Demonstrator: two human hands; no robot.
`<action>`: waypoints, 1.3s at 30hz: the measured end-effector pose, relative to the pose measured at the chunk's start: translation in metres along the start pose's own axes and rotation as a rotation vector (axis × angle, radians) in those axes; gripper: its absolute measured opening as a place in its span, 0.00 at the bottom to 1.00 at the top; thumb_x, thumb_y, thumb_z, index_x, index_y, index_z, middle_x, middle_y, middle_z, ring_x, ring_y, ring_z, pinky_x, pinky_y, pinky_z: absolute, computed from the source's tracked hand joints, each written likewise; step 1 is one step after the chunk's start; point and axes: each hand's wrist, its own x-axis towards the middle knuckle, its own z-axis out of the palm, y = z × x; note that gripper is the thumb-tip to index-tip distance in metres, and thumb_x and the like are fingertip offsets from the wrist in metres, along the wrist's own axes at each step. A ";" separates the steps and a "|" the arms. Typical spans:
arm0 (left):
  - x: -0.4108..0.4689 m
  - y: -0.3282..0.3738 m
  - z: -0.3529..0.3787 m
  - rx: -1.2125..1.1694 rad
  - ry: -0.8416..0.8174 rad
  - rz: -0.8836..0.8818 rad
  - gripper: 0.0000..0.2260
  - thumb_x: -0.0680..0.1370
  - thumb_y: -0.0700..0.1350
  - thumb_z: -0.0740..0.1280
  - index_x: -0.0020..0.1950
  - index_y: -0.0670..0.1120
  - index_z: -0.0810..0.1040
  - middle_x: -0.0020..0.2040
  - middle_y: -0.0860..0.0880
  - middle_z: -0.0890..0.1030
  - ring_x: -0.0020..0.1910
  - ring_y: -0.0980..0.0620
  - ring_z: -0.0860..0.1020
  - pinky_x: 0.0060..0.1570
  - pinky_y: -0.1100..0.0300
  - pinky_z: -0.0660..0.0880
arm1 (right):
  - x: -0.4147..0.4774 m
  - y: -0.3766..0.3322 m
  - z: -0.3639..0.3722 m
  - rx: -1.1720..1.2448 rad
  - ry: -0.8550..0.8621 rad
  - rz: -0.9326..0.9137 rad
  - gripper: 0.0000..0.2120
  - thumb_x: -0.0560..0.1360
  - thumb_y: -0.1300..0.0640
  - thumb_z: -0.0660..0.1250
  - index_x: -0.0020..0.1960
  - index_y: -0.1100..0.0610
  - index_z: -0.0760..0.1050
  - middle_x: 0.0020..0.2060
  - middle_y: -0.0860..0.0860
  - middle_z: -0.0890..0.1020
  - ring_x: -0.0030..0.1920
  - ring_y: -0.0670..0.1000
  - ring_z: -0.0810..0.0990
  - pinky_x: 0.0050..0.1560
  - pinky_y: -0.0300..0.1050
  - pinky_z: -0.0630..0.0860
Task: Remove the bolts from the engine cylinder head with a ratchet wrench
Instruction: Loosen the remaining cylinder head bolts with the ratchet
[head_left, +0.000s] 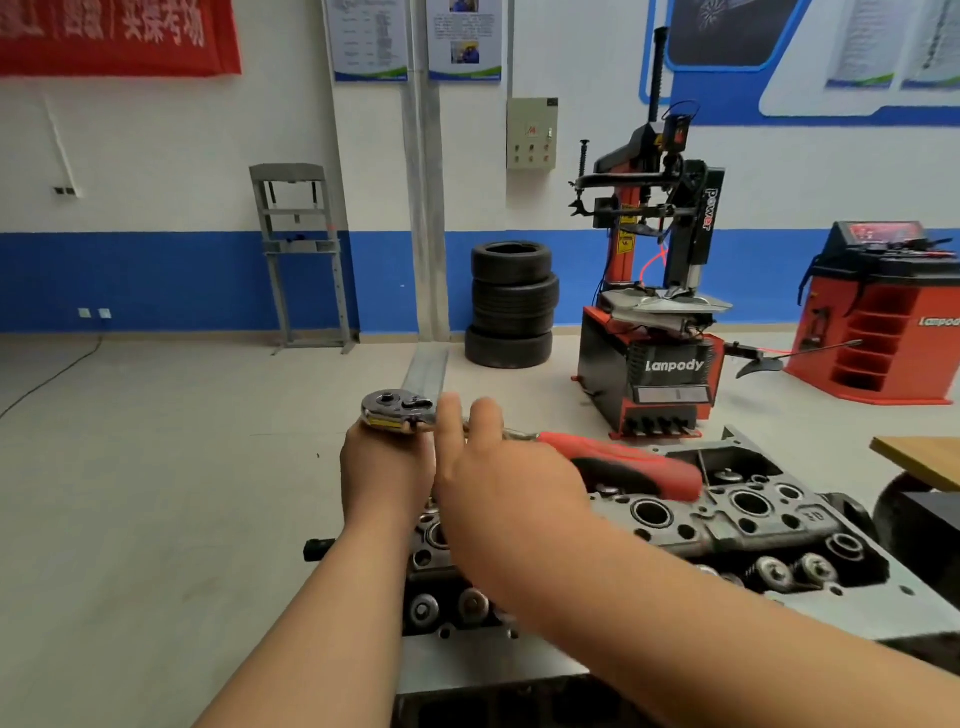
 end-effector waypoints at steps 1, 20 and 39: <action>0.001 0.000 0.001 -0.011 0.030 -0.023 0.12 0.75 0.37 0.66 0.33 0.48 0.69 0.34 0.45 0.77 0.34 0.46 0.76 0.32 0.60 0.69 | 0.014 0.009 0.001 0.032 0.034 0.026 0.34 0.74 0.64 0.61 0.74 0.61 0.47 0.63 0.61 0.62 0.48 0.62 0.77 0.24 0.44 0.57; -0.001 0.006 0.002 -0.099 0.050 -0.093 0.07 0.73 0.36 0.59 0.46 0.45 0.74 0.36 0.50 0.76 0.31 0.52 0.72 0.27 0.61 0.61 | 0.064 0.007 0.000 -0.060 -0.138 0.170 0.31 0.74 0.65 0.64 0.71 0.63 0.53 0.67 0.63 0.60 0.56 0.64 0.76 0.48 0.57 0.77; 0.002 -0.001 -0.001 -0.146 0.095 -0.136 0.04 0.72 0.41 0.64 0.37 0.48 0.75 0.33 0.49 0.78 0.31 0.50 0.74 0.28 0.60 0.63 | 0.105 0.012 0.007 0.148 -0.141 -0.108 0.31 0.73 0.67 0.64 0.72 0.56 0.56 0.70 0.53 0.61 0.60 0.60 0.73 0.52 0.52 0.72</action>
